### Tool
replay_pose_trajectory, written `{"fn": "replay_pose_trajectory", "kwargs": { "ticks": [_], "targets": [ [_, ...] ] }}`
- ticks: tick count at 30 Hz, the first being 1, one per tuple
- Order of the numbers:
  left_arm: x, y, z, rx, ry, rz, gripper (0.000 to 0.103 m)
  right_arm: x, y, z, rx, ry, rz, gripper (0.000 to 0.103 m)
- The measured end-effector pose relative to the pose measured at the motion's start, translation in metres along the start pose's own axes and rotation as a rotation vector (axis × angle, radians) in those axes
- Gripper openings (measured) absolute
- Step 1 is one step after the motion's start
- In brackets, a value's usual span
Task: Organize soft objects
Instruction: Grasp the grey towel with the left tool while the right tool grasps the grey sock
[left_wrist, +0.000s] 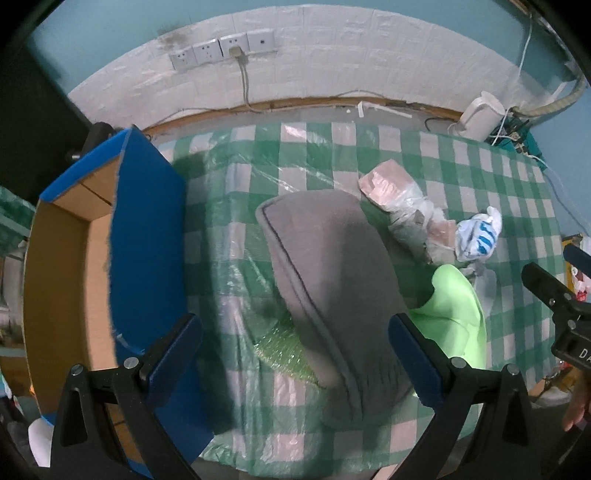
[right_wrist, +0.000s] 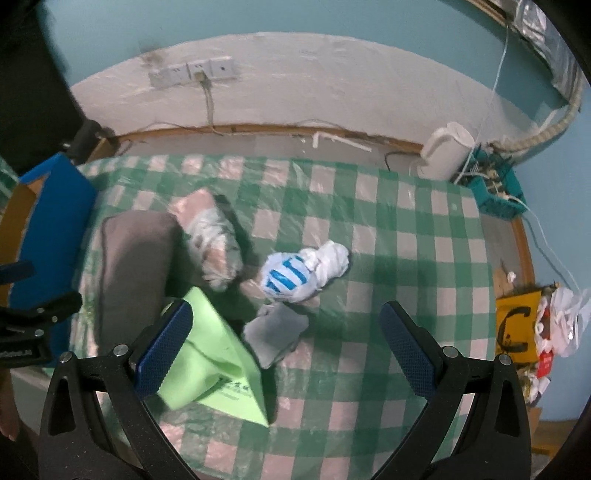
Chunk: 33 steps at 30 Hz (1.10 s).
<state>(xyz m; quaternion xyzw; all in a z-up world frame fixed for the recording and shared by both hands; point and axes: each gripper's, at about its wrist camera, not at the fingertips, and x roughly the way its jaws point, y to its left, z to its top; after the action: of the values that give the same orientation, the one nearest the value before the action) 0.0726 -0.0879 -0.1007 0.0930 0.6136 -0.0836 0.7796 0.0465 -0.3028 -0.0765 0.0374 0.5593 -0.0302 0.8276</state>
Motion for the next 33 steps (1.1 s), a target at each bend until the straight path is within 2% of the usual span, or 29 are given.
{"fn": "replay_pose_trajectory", "kwargs": {
  "ticks": [11, 22, 27, 30, 33],
  "targets": [
    [0.035, -0.011, 0.012, -0.045, 0.101, -0.03, 0.101, 0.053, -0.01, -0.005, 0.059, 0.143, -0.005, 0.1],
    [0.057, -0.021, 0.027, -0.057, 0.168, -0.062, 0.101, 0.093, -0.005, -0.016, 0.052, 0.214, -0.005, 0.097],
    [0.068, -0.031, 0.029, -0.045, 0.182, -0.053, 0.101, 0.102, -0.003, -0.017, 0.054, 0.235, 0.028, 0.088],
    [0.072, -0.036, 0.033, -0.029, 0.179, -0.042, 0.101, 0.108, -0.007, -0.017, 0.055, 0.241, 0.057, 0.079],
    [0.072, -0.036, 0.033, -0.018, 0.167, -0.043, 0.1, 0.11, -0.006, -0.015, 0.048, 0.239, 0.084, 0.063]
  ]
}}
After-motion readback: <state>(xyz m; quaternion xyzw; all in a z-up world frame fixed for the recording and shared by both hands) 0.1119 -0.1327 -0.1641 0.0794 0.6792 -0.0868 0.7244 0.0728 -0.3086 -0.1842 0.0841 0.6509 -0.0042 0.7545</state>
